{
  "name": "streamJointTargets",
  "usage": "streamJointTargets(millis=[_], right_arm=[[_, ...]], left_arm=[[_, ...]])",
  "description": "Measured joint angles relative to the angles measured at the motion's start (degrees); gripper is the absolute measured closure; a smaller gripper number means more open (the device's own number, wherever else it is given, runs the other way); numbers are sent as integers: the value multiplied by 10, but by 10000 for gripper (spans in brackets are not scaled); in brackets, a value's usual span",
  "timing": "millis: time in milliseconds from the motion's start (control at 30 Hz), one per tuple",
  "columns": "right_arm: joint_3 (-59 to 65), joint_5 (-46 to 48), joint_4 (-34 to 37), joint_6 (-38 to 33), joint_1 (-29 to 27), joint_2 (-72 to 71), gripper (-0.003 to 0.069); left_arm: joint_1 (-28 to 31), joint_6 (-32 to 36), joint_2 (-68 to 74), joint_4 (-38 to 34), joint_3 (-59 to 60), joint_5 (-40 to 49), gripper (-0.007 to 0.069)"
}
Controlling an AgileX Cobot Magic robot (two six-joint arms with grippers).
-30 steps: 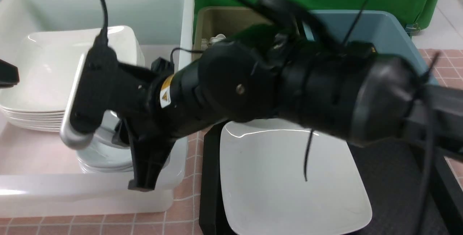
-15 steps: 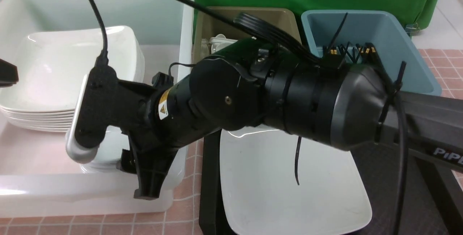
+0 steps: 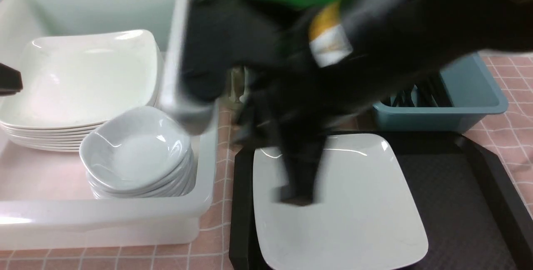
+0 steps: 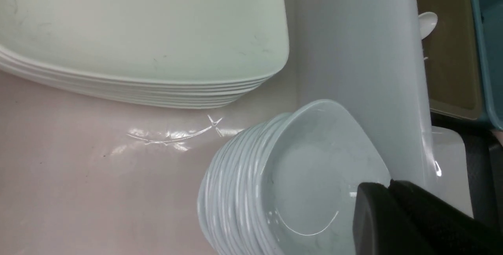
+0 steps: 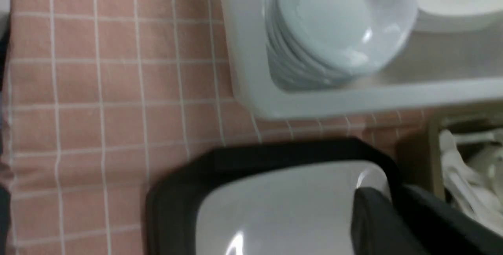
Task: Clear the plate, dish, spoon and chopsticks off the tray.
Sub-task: Use the left arm to grab a plate from the dinner plate
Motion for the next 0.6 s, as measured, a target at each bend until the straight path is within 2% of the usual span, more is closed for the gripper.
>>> streamJointTargets(millis=[33, 67, 100, 200, 333, 400, 600], right_arm=[[-1, 30, -22, 13, 0, -22, 602], [-1, 42, -27, 16, 0, -26, 613], [-1, 76, -66, 42, 0, -57, 629], [1, 77, -120, 137, -3, -128, 629], [8, 77, -130, 228, -15, -199, 629], [31, 77, -132, 293, -23, -261, 629], [153, 77, -133, 379, -24, -403, 629]], left_arm=[[-8, 0, 0, -1, 0, 2, 606], [-12, 0, 0, -1, 0, 2, 606], [-32, 0, 0, -1, 0, 3, 606], [-89, -1, 0, -1, 0, 8, 606], [-153, -15, 0, -3, 0, 17, 606], [-214, -31, 0, -9, 0, 17, 606], [-354, -78, 0, -6, 0, -45, 606]])
